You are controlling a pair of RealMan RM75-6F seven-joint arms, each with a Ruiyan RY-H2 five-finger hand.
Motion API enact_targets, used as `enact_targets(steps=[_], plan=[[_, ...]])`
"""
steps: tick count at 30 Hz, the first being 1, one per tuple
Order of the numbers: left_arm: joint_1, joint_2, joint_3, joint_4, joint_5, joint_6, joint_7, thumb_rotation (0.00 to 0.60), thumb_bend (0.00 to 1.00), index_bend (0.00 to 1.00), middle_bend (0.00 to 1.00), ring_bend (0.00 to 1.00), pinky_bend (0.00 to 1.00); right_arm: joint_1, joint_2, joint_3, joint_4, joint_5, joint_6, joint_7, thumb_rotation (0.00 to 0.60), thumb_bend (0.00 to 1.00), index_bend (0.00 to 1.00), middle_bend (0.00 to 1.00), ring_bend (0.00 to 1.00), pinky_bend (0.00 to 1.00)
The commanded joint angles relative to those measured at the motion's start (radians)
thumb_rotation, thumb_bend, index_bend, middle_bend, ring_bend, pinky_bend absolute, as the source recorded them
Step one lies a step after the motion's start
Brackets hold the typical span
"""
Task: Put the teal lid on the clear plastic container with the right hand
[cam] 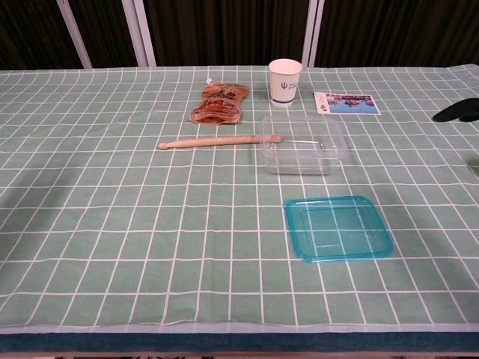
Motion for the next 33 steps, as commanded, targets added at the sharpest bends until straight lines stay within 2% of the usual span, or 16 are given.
enact_targets(steps=[1, 6, 10, 14, 22, 33], plan=[[0.0, 0.0, 0.0, -0.002, -0.002, -0.002, 0.003, 0.6, 0.66, 0.11, 0.0, 0.0, 0.0, 0.062, -0.139, 0.055, -0.063, 0.211, -0.054, -0.241, 0.6, 0.13, 0.0, 0.02, 0.0, 0.0], [0.001, -0.001, -0.003, -0.005, -0.009, -0.002, 0.003, 0.6, 0.66, 0.11, 0.0, 0.0, 0.0, 0.111, -0.287, 0.085, -0.071, 0.443, -0.002, -0.476, 0.6, 0.13, 0.0, 0.03, 0.0, 0.0], [0.0, 0.0, -0.003, -0.007, -0.012, -0.005, 0.003, 0.6, 0.66, 0.11, 0.0, 0.0, 0.0, 0.14, -0.382, 0.094, -0.059, 0.535, 0.058, -0.586, 0.6, 0.13, 0.01, 0.05, 0.0, 0.0], [0.0, 0.0, -0.003, -0.009, -0.014, -0.007, 0.004, 0.6, 0.66, 0.11, 0.0, 0.0, 0.0, 0.163, -0.446, 0.098, -0.049, 0.581, 0.091, -0.644, 0.6, 0.13, 0.01, 0.11, 0.0, 0.0], [0.0, 0.0, -0.004, -0.011, -0.019, -0.01, 0.001, 0.6, 0.66, 0.11, 0.0, 0.0, 0.0, 0.228, -0.534, 0.122, -0.023, 0.671, 0.118, -0.725, 0.6, 0.13, 0.01, 0.14, 0.0, 0.0], [-0.001, 0.003, -0.005, -0.013, -0.03, -0.019, 0.001, 0.6, 0.66, 0.11, 0.0, 0.0, 0.0, 0.302, -0.589, 0.128, 0.056, 0.773, 0.112, -0.785, 0.6, 0.13, 0.01, 0.17, 0.0, 0.0]])
